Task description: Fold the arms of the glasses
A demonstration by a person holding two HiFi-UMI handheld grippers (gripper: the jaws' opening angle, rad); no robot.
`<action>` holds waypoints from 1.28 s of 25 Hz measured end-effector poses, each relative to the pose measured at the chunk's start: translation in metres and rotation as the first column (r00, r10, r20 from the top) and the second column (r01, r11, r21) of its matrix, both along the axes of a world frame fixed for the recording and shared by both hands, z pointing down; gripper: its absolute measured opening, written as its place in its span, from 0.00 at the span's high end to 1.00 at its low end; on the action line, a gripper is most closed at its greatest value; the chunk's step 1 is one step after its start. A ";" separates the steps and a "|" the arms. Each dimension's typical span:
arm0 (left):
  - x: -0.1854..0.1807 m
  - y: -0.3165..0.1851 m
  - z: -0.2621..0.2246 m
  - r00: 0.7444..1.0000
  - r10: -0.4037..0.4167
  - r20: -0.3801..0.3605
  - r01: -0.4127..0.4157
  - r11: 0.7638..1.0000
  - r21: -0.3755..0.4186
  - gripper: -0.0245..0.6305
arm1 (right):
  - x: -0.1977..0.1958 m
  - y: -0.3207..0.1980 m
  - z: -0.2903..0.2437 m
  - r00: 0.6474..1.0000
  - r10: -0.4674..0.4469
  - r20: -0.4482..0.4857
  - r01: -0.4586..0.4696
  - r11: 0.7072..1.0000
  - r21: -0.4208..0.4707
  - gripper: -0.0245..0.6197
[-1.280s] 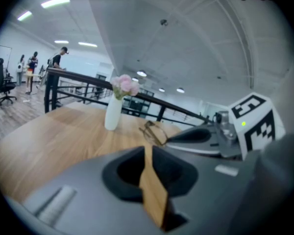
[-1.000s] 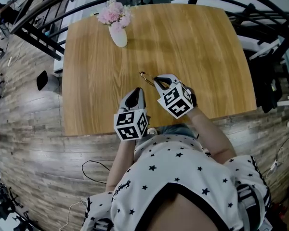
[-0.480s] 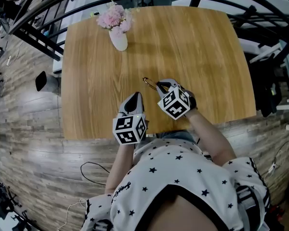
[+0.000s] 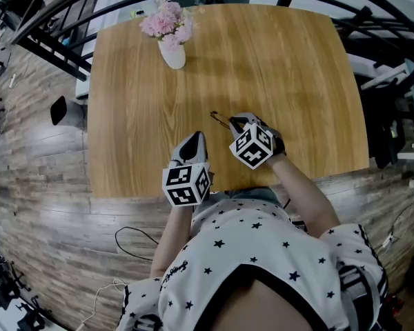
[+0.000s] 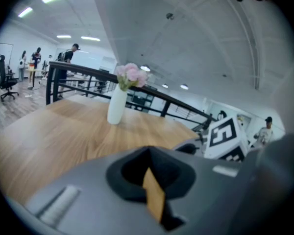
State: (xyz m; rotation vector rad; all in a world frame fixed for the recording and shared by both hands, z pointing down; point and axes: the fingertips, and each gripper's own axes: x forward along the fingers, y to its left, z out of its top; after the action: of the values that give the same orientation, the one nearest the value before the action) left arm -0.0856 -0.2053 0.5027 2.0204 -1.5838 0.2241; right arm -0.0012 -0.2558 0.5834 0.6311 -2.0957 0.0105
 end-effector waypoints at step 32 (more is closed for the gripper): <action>-0.008 0.014 0.008 1.000 -0.007 -0.012 0.007 1.000 -0.027 0.95 | -0.014 0.026 0.033 0.989 -0.094 -0.115 0.089 0.995 -0.048 0.87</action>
State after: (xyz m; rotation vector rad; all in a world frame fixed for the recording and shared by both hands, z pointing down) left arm -0.0939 -0.1914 0.5102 1.9916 -1.5724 0.2294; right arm -0.0150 -0.2298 0.6165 0.4975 -2.0030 -0.0323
